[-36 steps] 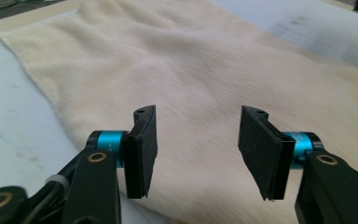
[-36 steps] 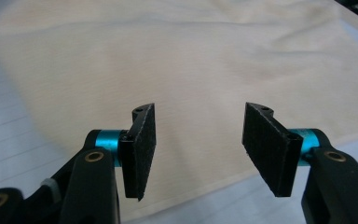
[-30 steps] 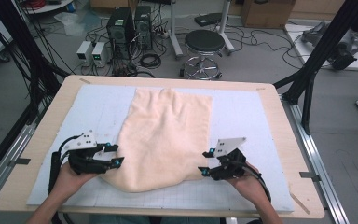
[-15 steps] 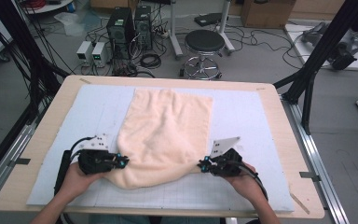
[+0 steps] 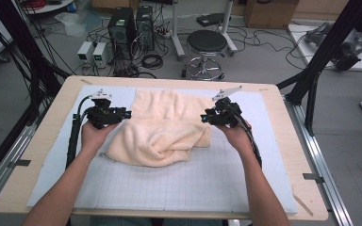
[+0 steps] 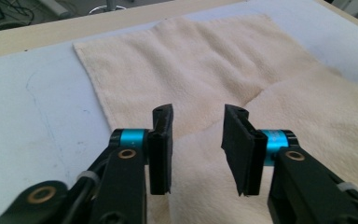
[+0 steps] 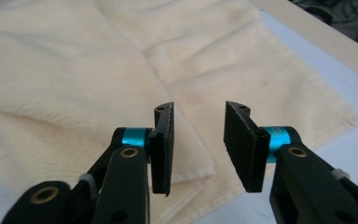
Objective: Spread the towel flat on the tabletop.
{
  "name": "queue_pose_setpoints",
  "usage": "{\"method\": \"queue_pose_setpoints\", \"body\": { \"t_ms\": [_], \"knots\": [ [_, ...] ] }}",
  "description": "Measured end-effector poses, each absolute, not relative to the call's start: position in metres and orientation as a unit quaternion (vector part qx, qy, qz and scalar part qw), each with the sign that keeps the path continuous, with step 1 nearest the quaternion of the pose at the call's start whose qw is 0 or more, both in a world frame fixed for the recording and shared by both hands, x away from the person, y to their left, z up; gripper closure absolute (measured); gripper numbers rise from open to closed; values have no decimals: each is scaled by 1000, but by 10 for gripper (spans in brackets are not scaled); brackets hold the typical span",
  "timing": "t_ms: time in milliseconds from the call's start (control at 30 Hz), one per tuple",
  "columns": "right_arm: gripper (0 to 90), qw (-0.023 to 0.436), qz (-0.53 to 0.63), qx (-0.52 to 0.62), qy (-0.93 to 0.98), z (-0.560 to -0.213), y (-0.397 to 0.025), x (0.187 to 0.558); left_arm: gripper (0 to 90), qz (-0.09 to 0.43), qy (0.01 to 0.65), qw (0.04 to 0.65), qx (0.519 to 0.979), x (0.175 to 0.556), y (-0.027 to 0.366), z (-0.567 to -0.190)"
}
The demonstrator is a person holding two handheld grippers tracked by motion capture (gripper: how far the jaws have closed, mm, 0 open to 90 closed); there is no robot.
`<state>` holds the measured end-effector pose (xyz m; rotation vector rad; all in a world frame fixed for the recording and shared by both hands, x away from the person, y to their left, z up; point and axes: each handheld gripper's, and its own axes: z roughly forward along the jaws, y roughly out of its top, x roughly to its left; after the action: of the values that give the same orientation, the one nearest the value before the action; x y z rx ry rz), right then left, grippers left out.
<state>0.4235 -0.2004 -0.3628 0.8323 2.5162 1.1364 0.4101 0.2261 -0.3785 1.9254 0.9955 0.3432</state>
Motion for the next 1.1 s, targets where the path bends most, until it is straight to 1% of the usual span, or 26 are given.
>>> {"method": "queue_pose_setpoints", "body": {
  "t_ms": [67, 200, 300, 333, 400, 433, 500, 567, 633, 733, 767, 800, 833, 867, 900, 933, 1000, 1100],
  "knots": [
    [623, 138, 394, 258, 871, -364, -198, 410, 547, 139, 387, 447, 795, 402, 229, -377],
    [612, 128, 402, 218, 880, -369, -195, 377, 533, 136, 357, 480, 790, 374, 231, -376],
    [617, 117, 412, 182, 885, -377, -191, 351, 530, 135, 328, 470, 808, 352, 231, -383],
    [621, 107, 403, 171, 893, -379, -188, 344, 528, 127, 323, 470, 812, 344, 230, -386],
    [673, 108, 399, 138, 900, -385, -183, 330, 530, 118, 309, 471, 818, 330, 229, -395],
    [679, 105, 397, 127, 903, -389, -181, 325, 534, 114, 303, 467, 823, 324, 230, -400],
    [679, 100, 390, 115, 908, -399, -176, 321, 554, 98, 295, 461, 831, 317, 230, -414],
    [660, 90, 375, 113, 916, -408, -170, 324, 557, 82, 289, 431, 851, 316, 230, -427],
    [649, 95, 359, 105, 923, -416, -162, 328, 545, 72, 285, 412, 863, 318, 229, -435],
    [648, 82, 347, 107, 928, -429, -153, 337, 547, 85, 273, 408, 867, 318, 225, -439],
    [662, 81, 342, 110, 930, -433, -151, 339, 572, 94, 268, 406, 869, 317, 223, -439],
    [707, 72, 351, 114, 927, -434, -152, 341, 611, 106, 262, 402, 871, 316, 222, -440],
    [768, 72, 359, 122, 923, -434, -154, 343, 678, 103, 262, 403, 871, 316, 223, -439],
    [798, 68, 362, 125, 921, -434, -155, 344, 734, 97, 267, 405, 869, 317, 223, -438],
    [813, 66, 365, 122, 921, -434, -156, 345, 802, 92, 269, 405, 869, 318, 222, -437],
    [822, 70, 362, 119, 922, -433, -156, 344, 834, 95, 270, 405, 868, 317, 220, -434],
    [825, 73, 366, 115, 920, -427, -156, 339, 849, 102, 271, 414, 863, 313, 220, -425],
    [826, 86, 380, 104, 915, -409, -162, 323, 851, 122, 262, 451, 845, 299, 223, -398]
  ]
}}
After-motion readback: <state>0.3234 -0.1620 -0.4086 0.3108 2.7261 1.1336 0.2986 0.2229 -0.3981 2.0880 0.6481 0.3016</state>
